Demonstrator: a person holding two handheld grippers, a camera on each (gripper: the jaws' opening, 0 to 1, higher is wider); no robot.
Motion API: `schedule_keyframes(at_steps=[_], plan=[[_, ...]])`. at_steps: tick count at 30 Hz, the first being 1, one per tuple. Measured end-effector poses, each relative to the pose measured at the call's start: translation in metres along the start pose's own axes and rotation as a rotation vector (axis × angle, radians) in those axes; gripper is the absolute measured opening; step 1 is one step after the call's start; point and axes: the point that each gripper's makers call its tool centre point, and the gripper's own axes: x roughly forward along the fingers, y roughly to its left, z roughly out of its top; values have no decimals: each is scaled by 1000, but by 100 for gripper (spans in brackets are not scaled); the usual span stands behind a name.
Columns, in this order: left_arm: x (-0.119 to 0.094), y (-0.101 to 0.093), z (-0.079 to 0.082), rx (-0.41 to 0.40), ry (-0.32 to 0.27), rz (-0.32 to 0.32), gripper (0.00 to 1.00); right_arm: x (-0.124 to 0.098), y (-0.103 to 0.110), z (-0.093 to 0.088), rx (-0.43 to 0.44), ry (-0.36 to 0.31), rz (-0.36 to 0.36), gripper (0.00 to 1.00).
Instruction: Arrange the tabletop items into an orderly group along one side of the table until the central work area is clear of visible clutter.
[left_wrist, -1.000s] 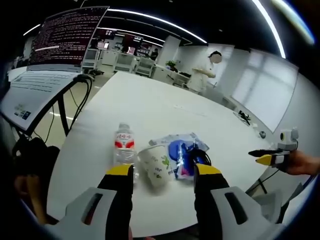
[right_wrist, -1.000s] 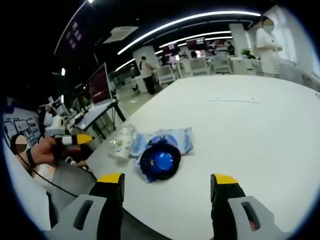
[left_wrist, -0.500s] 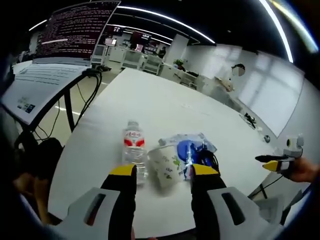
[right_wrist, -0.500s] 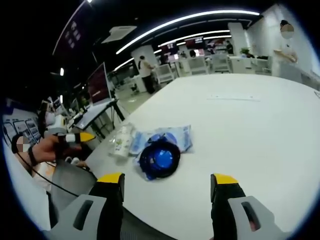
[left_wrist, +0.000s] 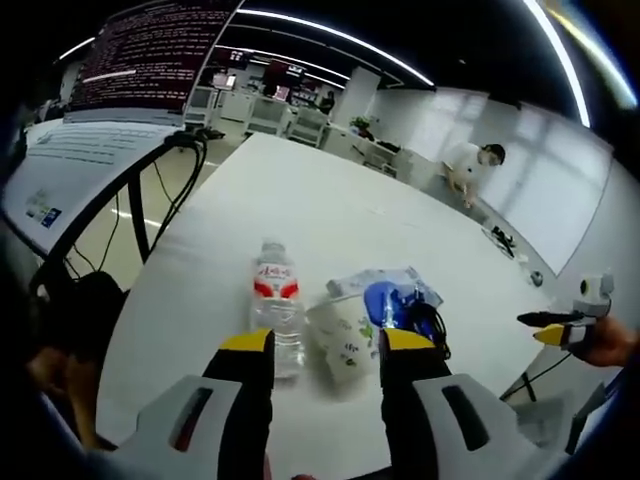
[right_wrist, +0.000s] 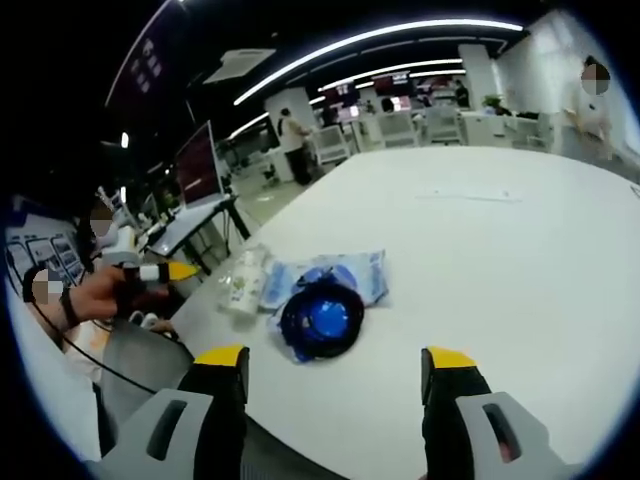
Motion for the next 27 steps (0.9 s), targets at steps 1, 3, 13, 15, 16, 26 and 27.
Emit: schedule_keyframes(at_steps=[1, 3, 13, 15, 16, 26, 27], plan=[[0, 1, -1, 0, 2, 3, 41, 0, -1, 0, 2, 0, -1, 71], [1, 3, -2, 1, 11, 10, 40, 0, -2, -1, 4, 0, -4, 71], [14, 7, -4, 9, 43, 16, 40, 0, -6, -2, 11, 11, -12, 70], [14, 7, -7, 5, 48, 21, 40, 0, -6, -2, 13, 11, -12, 70], [14, 8, -7, 5, 49, 23, 40, 1, -5, -2, 13, 11, -12, 70], [37, 19, -7, -48, 75, 64, 41, 8, -3, 4, 5, 11, 4, 71], [41, 21, -6, -49, 79, 69, 41, 8, -2, 4, 5, 8, 4, 71]])
